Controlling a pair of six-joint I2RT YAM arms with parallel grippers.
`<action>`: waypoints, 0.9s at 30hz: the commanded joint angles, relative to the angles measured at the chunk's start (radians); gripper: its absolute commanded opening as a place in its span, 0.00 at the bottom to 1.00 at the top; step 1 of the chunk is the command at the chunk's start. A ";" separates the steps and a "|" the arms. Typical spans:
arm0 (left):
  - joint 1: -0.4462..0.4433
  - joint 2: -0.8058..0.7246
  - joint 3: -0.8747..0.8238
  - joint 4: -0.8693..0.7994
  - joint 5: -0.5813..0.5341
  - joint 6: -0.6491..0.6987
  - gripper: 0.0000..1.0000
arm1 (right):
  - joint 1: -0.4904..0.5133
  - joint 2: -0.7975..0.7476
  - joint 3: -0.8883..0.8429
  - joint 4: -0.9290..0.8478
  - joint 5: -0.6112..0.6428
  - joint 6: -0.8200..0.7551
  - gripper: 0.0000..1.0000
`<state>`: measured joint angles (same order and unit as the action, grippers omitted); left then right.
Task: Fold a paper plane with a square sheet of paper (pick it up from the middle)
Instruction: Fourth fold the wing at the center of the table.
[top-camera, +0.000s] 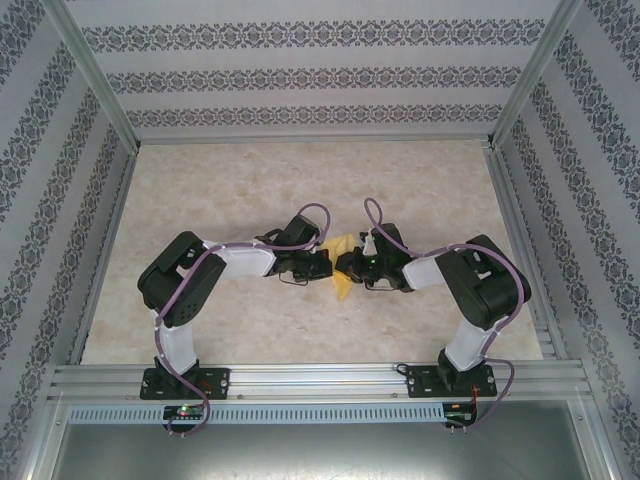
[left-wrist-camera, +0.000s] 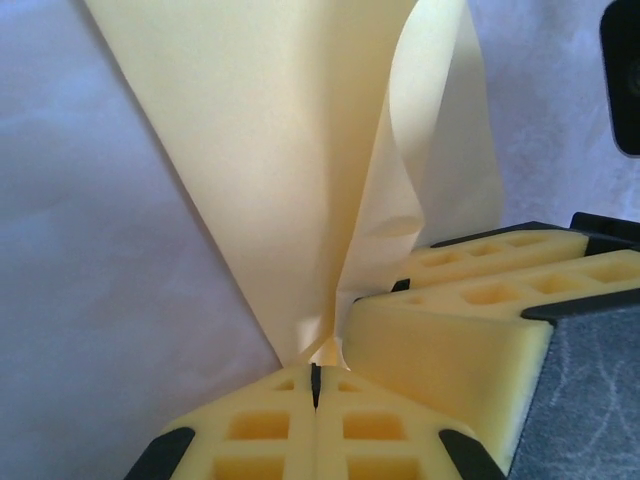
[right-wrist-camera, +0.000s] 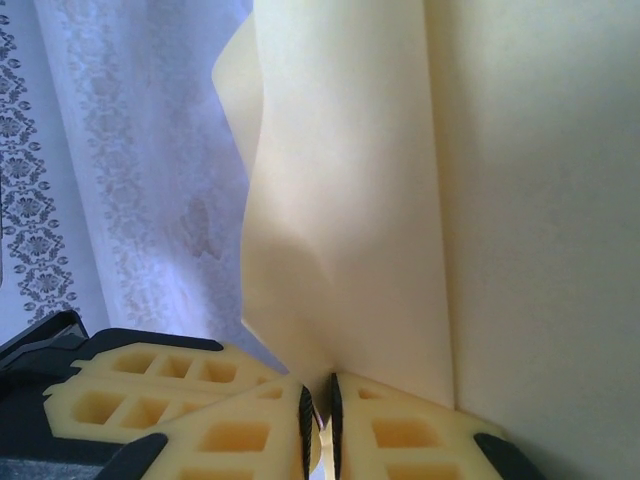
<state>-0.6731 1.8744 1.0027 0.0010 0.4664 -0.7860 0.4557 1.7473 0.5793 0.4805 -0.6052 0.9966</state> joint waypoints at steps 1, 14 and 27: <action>-0.007 -0.022 -0.008 -0.012 0.002 0.016 0.00 | 0.006 0.037 -0.041 -0.064 0.035 -0.046 0.17; 0.044 -0.139 -0.023 -0.062 -0.056 0.027 0.21 | 0.004 0.025 -0.068 -0.043 0.024 -0.067 0.24; 0.067 -0.018 0.074 -0.035 0.056 0.008 0.33 | 0.004 -0.015 -0.079 -0.056 0.021 -0.095 0.21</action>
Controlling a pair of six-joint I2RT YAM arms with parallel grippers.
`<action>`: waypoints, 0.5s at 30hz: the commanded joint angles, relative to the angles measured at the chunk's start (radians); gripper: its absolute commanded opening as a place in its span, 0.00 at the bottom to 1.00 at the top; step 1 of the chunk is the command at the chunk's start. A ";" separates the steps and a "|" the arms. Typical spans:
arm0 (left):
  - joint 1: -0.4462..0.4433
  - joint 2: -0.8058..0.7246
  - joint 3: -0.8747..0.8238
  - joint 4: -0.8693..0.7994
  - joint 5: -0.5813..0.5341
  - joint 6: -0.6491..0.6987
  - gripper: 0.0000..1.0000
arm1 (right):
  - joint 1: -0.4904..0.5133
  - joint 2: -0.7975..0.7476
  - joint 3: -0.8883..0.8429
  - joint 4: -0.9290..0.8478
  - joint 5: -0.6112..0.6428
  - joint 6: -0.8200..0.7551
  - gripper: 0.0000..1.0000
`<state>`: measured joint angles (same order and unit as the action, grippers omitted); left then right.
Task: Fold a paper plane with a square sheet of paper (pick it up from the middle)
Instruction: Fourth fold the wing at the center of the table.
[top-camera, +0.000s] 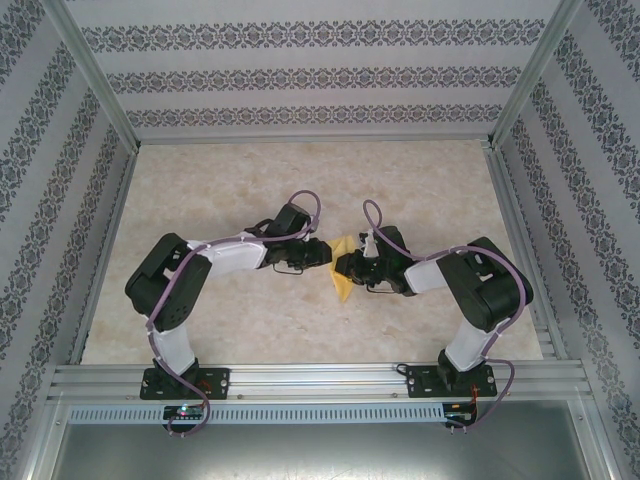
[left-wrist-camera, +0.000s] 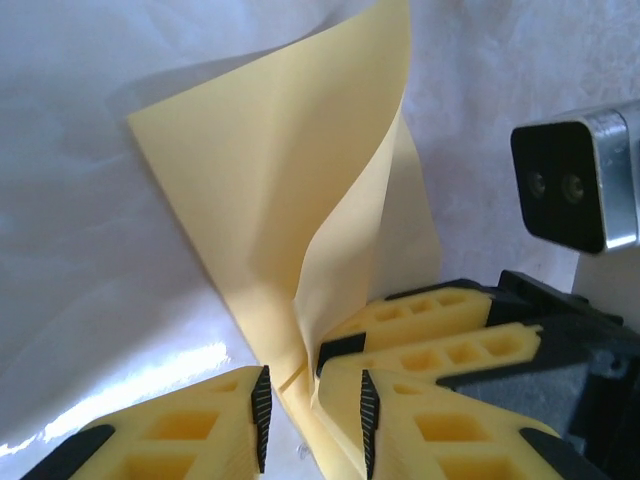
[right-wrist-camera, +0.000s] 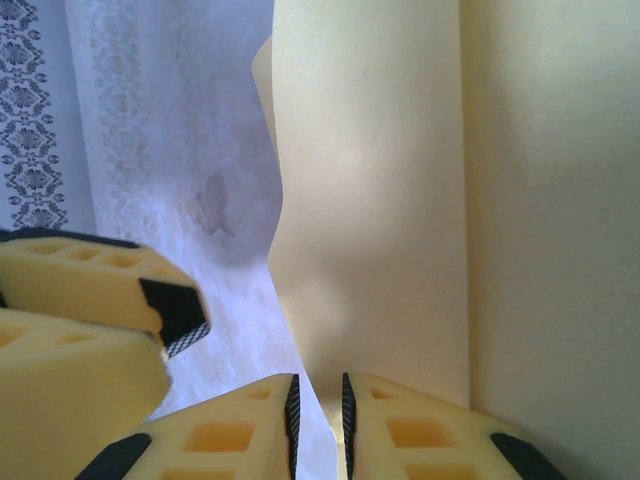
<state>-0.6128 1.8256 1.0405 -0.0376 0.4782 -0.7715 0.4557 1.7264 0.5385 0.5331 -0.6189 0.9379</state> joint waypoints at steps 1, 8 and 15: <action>0.008 0.042 0.043 0.008 0.050 -0.007 0.33 | 0.005 0.006 -0.040 -0.110 0.036 -0.038 0.20; 0.007 0.102 0.080 -0.002 0.075 -0.005 0.33 | 0.003 0.006 -0.042 -0.108 0.037 -0.039 0.13; 0.007 0.147 0.111 -0.032 0.078 0.017 0.29 | 0.003 0.010 -0.038 -0.111 0.035 -0.042 0.08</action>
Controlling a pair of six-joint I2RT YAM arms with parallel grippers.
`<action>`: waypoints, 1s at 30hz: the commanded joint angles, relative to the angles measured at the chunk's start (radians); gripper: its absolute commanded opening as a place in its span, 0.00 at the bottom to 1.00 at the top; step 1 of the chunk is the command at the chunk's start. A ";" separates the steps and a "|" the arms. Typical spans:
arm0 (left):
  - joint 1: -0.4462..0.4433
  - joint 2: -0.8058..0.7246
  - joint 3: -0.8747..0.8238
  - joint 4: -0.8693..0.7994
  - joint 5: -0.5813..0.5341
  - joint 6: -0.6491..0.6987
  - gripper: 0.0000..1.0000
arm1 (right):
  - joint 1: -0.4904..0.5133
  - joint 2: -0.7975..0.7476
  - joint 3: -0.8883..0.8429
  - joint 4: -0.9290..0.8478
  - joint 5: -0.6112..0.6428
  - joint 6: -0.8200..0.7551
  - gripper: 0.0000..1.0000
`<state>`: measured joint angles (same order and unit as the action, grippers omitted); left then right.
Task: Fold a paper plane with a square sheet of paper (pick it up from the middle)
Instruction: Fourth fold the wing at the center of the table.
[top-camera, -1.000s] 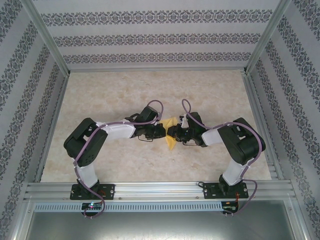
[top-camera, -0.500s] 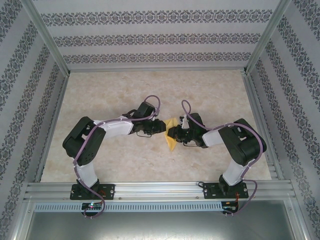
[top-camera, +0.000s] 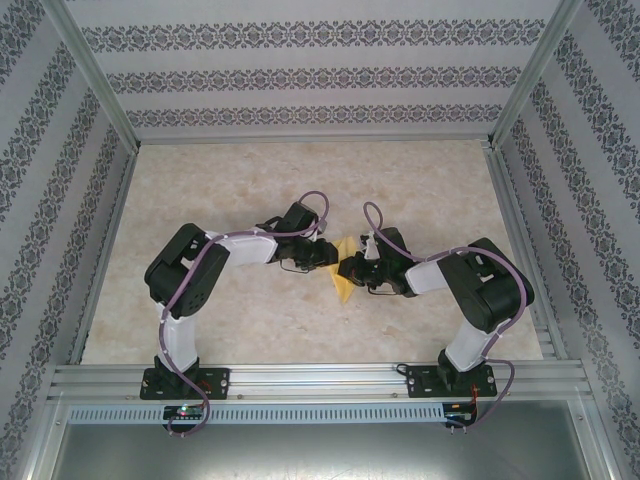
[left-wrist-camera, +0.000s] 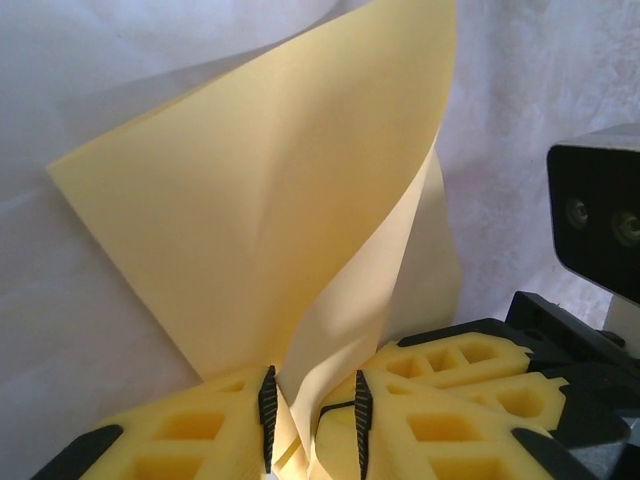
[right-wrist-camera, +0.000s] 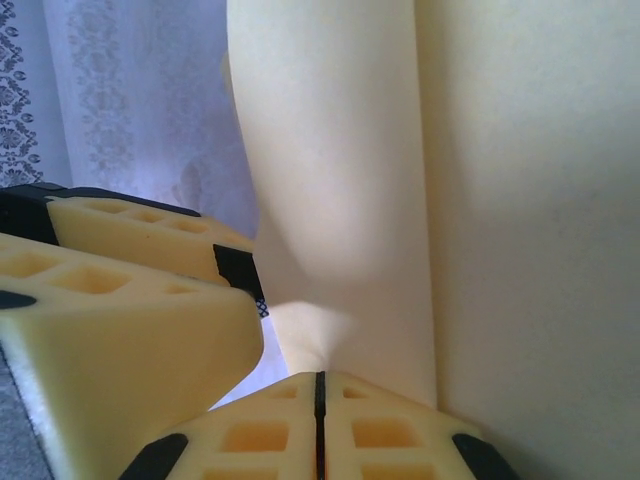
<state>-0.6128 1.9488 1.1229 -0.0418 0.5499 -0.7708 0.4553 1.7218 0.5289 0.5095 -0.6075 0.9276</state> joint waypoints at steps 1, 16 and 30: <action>0.007 0.024 0.030 -0.028 0.003 0.018 0.28 | 0.003 0.016 -0.027 -0.089 0.023 -0.034 0.07; 0.008 0.049 0.049 -0.076 -0.009 0.066 0.07 | 0.003 0.014 -0.023 -0.098 0.021 -0.043 0.05; 0.008 0.048 0.040 -0.156 -0.067 0.147 0.00 | 0.013 -0.116 -0.010 -0.171 0.024 -0.085 0.11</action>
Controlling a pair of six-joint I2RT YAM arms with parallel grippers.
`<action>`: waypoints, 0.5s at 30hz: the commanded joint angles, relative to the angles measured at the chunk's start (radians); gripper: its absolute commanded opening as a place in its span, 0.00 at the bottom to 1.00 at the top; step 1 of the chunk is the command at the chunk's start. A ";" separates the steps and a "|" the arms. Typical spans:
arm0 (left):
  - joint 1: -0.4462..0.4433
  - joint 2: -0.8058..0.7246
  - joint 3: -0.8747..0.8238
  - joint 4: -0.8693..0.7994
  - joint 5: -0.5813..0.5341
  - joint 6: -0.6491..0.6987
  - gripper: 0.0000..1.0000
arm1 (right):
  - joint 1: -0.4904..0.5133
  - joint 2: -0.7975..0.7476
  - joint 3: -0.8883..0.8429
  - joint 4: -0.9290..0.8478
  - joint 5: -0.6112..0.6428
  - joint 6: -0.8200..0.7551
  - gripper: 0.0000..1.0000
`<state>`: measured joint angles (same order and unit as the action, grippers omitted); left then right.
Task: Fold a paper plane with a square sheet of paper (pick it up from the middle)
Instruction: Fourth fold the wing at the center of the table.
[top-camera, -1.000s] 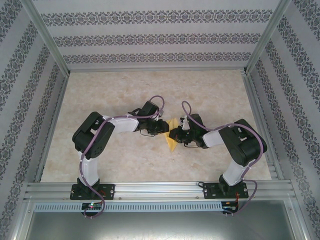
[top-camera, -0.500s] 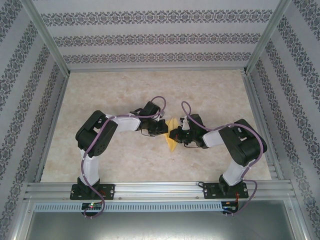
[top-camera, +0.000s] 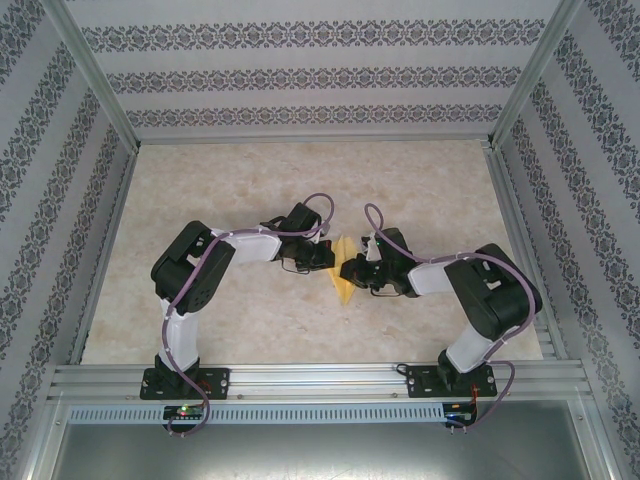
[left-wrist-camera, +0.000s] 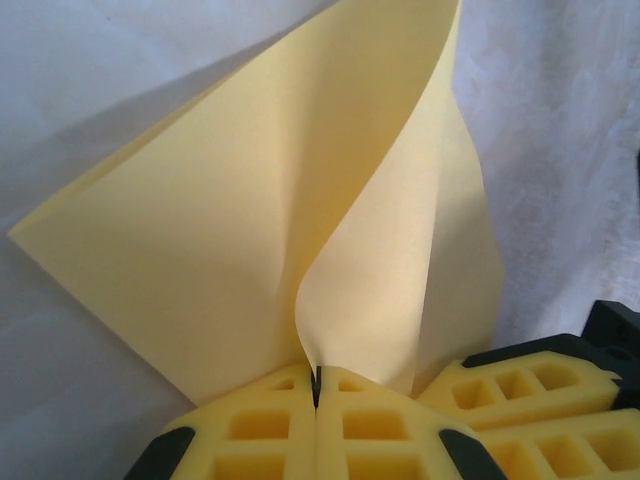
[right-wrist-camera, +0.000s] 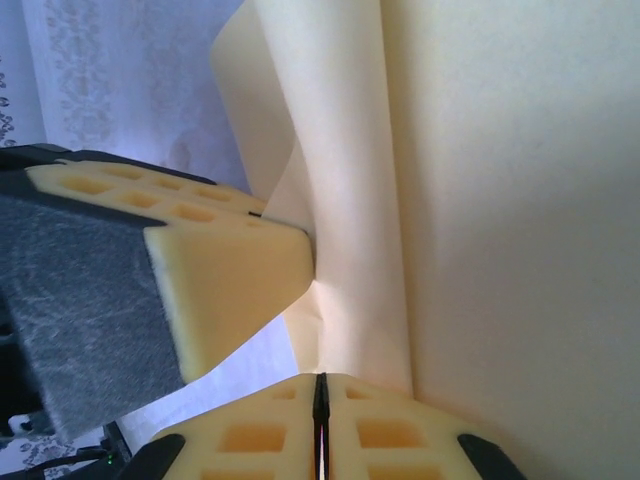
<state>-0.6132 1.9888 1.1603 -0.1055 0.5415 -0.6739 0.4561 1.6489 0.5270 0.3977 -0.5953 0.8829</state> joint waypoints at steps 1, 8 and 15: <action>0.008 0.007 0.001 -0.095 -0.066 0.053 0.00 | 0.014 -0.054 -0.009 -0.069 0.011 -0.045 0.11; 0.010 0.010 -0.007 -0.094 -0.068 0.063 0.00 | 0.060 -0.132 -0.015 -0.155 0.017 -0.064 0.10; 0.013 0.018 -0.011 -0.086 -0.061 0.063 0.00 | 0.085 -0.179 -0.052 -0.212 0.035 -0.073 0.09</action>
<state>-0.6128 1.9888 1.1614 -0.1089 0.5388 -0.6384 0.5285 1.4868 0.4984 0.2321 -0.5835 0.8333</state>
